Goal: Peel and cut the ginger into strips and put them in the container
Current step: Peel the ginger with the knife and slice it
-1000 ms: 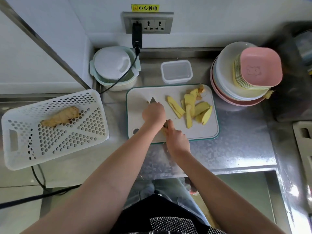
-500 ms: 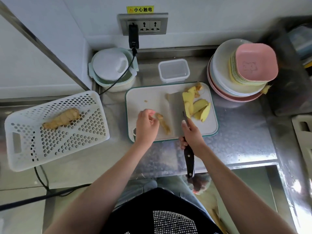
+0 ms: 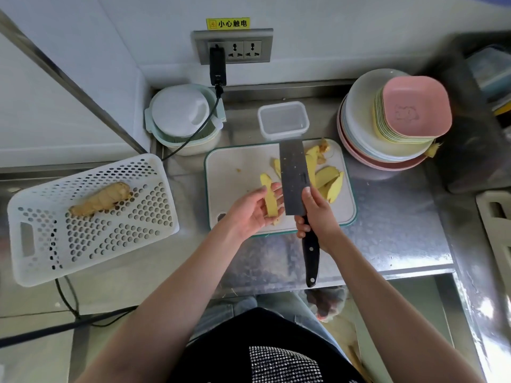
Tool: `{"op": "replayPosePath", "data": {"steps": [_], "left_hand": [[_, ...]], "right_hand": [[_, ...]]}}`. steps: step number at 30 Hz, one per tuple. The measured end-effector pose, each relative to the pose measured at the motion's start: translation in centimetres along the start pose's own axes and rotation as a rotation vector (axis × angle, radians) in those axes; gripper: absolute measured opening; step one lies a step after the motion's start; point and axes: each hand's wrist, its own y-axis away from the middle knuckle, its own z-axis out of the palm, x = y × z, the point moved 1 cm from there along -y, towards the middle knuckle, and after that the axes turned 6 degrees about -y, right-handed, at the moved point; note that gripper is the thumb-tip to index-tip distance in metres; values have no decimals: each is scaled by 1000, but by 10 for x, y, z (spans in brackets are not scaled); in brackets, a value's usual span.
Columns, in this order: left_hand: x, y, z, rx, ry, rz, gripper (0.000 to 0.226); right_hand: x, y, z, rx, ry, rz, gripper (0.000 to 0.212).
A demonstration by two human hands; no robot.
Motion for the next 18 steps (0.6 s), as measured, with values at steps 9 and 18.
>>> {"op": "replayPosePath", "data": {"steps": [9,18], "left_hand": [[-9,-5,4,-31,3,0,30],[-13,-8,-12,59,-54,98,17]], "right_hand": [[7,-1,7,-47,30,-13,34],[4,-7,-5,143,-47,-32,31]]}}
